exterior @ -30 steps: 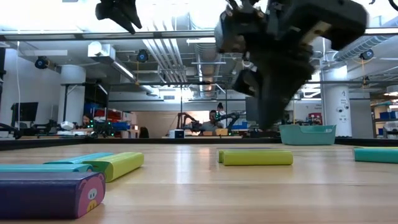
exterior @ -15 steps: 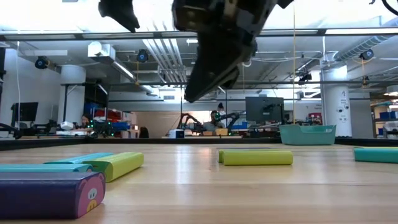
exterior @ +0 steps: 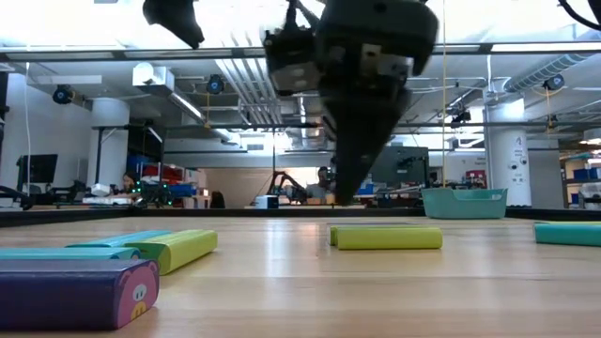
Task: Sort blocks
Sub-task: Put the green block into the orange bin
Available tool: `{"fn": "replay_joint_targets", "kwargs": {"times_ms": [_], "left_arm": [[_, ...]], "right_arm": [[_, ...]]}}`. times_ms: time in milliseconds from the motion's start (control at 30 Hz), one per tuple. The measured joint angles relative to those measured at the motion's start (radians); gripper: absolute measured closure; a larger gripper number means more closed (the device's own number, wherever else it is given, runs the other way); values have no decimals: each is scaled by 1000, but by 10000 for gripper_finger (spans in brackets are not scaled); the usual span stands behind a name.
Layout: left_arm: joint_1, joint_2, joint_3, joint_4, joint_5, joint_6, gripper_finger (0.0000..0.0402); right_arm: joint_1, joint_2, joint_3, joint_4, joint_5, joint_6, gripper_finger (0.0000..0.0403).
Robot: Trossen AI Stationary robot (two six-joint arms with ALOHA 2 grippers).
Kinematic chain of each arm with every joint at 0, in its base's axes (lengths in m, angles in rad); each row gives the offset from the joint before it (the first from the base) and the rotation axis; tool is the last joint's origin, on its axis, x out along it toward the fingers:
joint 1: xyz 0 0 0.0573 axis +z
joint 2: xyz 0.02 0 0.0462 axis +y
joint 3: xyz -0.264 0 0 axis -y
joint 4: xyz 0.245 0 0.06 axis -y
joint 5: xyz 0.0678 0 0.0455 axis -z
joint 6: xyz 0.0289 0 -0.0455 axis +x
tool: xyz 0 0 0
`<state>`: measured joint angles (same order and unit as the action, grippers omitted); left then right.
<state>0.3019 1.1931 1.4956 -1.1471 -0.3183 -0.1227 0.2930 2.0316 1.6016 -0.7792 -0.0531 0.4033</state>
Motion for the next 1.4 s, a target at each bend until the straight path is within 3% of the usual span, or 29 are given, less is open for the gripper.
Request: {"fn": "replay_joint_targets", "kwargs": {"times_ms": [233, 433, 833, 933, 1233, 1400], "left_arm": [[0, -8, 0, -1, 0, 10, 247], [0, -9, 0, -1, 0, 10, 247], [0, -10, 0, -1, 0, 10, 247], [0, -10, 0, 0, 0, 10, 247], [0, -10, 0, 1, 0, 18, 247], [0, -10, 0, 1, -1, 18, 247]], "right_arm": [[20, -48, 0, -46, 1, -5, 390], [25, -36, 0, -69, 3, -108, 390], [25, -23, -2, -89, 28, -135, 387], [25, -23, -2, -89, 30, -128, 367], [30, -23, -10, -87, 106, -156, 245], [35, -19, -18, -81, 107, -156, 219]]}}
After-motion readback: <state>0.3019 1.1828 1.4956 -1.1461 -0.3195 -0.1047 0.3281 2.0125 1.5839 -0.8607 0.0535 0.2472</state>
